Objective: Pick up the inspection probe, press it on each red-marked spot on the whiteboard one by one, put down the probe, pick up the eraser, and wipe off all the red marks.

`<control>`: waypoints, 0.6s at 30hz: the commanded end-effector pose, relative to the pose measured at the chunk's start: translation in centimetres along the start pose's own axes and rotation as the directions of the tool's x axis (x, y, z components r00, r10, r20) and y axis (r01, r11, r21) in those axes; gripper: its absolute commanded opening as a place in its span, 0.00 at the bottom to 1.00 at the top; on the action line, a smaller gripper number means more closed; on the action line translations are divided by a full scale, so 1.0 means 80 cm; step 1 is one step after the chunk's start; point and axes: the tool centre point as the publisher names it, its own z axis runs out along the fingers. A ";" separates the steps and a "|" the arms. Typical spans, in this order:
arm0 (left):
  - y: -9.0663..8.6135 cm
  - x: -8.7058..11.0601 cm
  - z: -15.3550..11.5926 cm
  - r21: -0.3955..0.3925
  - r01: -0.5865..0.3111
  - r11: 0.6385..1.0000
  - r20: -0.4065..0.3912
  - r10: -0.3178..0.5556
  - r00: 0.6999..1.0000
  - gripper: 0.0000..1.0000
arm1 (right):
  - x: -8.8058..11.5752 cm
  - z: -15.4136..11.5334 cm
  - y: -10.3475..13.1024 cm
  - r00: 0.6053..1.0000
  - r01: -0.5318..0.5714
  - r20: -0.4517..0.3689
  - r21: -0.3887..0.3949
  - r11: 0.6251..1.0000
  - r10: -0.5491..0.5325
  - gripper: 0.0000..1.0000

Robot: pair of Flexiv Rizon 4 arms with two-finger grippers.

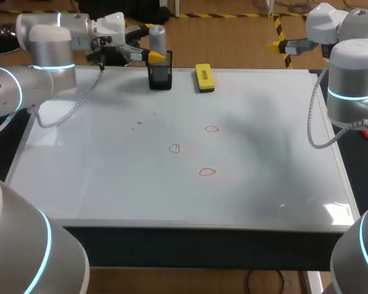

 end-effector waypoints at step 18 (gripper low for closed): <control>0.004 0.003 0.013 0.005 0.013 1.000 0.049 -0.013 0.999 1.00 | 0.000 0.001 0.000 1.000 0.000 0.000 0.002 1.000 0.000 1.00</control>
